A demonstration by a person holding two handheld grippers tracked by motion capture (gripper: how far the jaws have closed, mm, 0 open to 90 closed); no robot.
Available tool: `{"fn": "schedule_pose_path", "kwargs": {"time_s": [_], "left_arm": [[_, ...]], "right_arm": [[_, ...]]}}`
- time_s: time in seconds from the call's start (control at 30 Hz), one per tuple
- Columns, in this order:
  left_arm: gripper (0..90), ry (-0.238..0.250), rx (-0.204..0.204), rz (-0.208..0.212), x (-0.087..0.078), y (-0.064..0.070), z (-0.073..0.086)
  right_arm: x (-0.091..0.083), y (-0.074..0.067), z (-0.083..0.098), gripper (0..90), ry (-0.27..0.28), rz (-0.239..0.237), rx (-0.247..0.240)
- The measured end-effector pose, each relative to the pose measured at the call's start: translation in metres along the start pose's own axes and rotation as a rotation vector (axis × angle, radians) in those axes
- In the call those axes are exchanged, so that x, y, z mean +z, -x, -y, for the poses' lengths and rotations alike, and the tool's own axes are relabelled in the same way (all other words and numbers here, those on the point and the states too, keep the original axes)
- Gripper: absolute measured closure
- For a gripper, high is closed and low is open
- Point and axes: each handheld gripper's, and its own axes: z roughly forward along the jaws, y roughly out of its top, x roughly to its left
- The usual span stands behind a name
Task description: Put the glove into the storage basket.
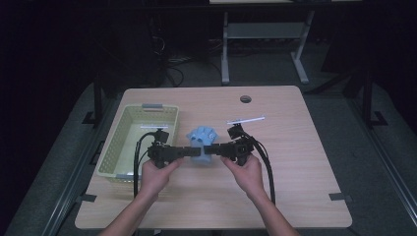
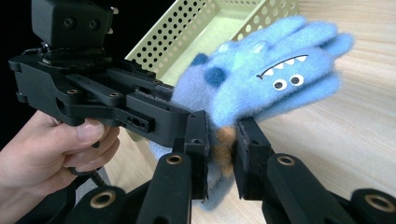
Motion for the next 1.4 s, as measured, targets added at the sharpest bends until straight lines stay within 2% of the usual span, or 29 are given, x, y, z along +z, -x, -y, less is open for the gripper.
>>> {"fn": "schedule_pose_path", "kwargs": {"time_s": [0.27, 0.37, 0.6, 0.63, 1.03, 1.1, 1.13, 1.17, 1.33, 1.37, 1.4], "left_arm": [[70.3, 0.006, 0.002, -0.012, -0.007, -0.001, -0.006], [70.3, 0.006, 0.014, -0.021, -0.012, 0.000, -0.010], [70.4, 0.015, 0.009, -0.029, -0.020, -0.001, -0.014], [70.4, 0.011, 0.019, -0.034, -0.023, -0.002, -0.015], [70.4, 0.011, 0.020, -0.051, -0.037, -0.007, -0.016], [70.4, 0.014, 0.010, -0.054, -0.041, -0.007, -0.017], [70.4, 0.015, 0.022, -0.054, -0.043, -0.008, -0.018], [70.4, 0.017, 0.010, -0.058, -0.044, -0.007, -0.018], [70.4, 0.020, 0.008, -0.065, -0.049, -0.009, -0.018], [70.4, 0.017, 0.027, -0.067, -0.052, -0.010, -0.018], [70.4, 0.017, 0.027, -0.067, -0.052, -0.010, -0.018]], "right_arm": [[0.004, -0.005, -0.010, 77.2, -0.008, 0.006, -0.013], [0.007, -0.008, -0.015, 77.2, -0.008, 0.001, -0.020], [0.011, -0.015, -0.024, 77.2, -0.023, 0.004, -0.038], [0.012, -0.015, -0.025, 77.2, -0.029, 0.003, -0.042], [0.024, -0.024, -0.032, 77.2, -0.044, -0.004, -0.056], [0.028, -0.026, -0.035, 77.2, -0.047, -0.003, -0.060], [0.029, -0.027, -0.036, 77.1, -0.045, -0.008, -0.059], [0.029, -0.027, -0.036, 77.2, -0.047, -0.010, -0.064], [0.035, -0.032, -0.039, 77.2, -0.050, -0.015, -0.069], [0.036, -0.033, -0.040, 77.1, -0.052, -0.016, -0.074], [0.036, -0.033, -0.040, 77.1, -0.052, -0.016, -0.074]]}}
